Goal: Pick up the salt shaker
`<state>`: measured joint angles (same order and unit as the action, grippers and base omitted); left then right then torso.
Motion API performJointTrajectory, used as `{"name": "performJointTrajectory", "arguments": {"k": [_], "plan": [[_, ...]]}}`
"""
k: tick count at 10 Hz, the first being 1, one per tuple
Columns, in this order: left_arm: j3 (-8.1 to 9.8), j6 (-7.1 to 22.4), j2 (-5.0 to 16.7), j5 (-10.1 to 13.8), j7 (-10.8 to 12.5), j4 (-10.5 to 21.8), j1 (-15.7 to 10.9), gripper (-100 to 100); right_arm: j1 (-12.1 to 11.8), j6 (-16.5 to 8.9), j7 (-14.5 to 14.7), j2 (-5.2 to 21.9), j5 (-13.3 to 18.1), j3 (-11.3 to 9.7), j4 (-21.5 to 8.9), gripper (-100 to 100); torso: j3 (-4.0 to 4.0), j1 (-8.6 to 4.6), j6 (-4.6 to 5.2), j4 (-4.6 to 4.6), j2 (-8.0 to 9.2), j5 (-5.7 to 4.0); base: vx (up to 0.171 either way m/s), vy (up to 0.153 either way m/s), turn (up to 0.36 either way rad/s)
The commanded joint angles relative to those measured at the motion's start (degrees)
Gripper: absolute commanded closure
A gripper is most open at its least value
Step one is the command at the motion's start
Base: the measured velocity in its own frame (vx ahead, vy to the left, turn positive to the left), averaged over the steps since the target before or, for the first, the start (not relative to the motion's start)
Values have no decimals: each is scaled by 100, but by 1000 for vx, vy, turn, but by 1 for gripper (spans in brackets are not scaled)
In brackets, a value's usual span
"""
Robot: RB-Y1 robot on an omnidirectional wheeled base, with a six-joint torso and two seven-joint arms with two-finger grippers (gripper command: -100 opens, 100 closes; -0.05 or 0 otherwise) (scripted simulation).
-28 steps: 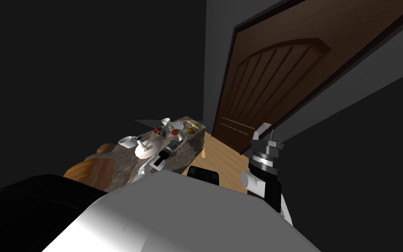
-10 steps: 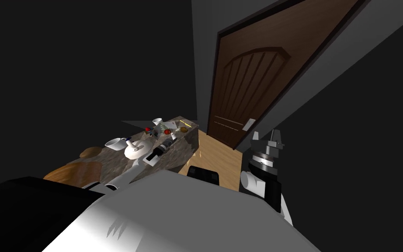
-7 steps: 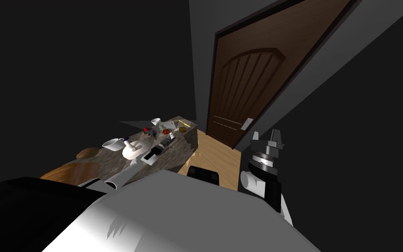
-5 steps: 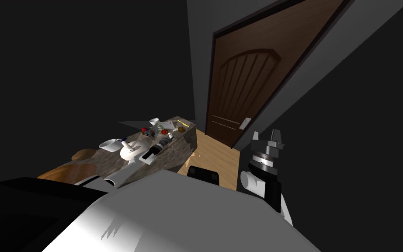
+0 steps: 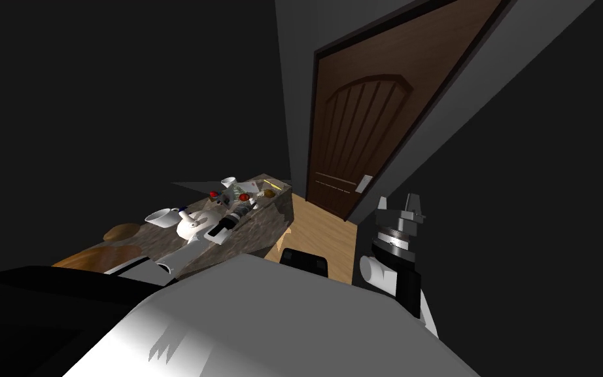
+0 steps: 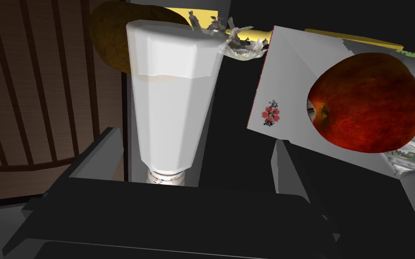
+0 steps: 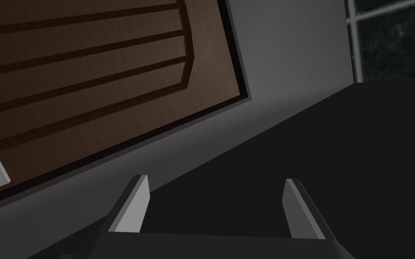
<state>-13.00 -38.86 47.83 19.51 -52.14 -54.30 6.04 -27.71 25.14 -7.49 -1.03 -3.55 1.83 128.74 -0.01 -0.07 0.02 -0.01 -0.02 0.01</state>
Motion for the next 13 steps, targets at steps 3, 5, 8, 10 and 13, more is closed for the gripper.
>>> {"name": "performJointTrajectory", "arguments": {"k": [3, 5, 8, 10, 13], "plan": [[0, -6, 1, -4, -2, -6, -4, 100, 0, 0, 0, 0, 0, 0, 0, 0, -4, 15, -4, -3, -4, 6, 0, 0, 0], [1, -4, 2, -3, -2, -4, -2, 100, 0, 0, 0, 0, 0, 0, 0, 0, -4, 15, -1, -3, -5, 7, 0, 0, 0], [174, 188, -241, -409, 169, -391, 179, 100, -1, 0, 0, 1, 0, 1, 0, 0, -8, 29, -5, -7, -10, 14, 18, 41, 53], [334, 346, -498, -757, 353, -733, 329, 100, -1, 0, 0, 1, 0, 1, 0, 0, -18, 44, -5, -25, -12, 40, 24, 75, 74], [495, 503, -754, -1258, 536, -1058, 479, 100, 0, 0, 0, 1, 0, 1, 0, 0, -40, 38, 0, -66, -14, 86, 12, 43, 48]]}}
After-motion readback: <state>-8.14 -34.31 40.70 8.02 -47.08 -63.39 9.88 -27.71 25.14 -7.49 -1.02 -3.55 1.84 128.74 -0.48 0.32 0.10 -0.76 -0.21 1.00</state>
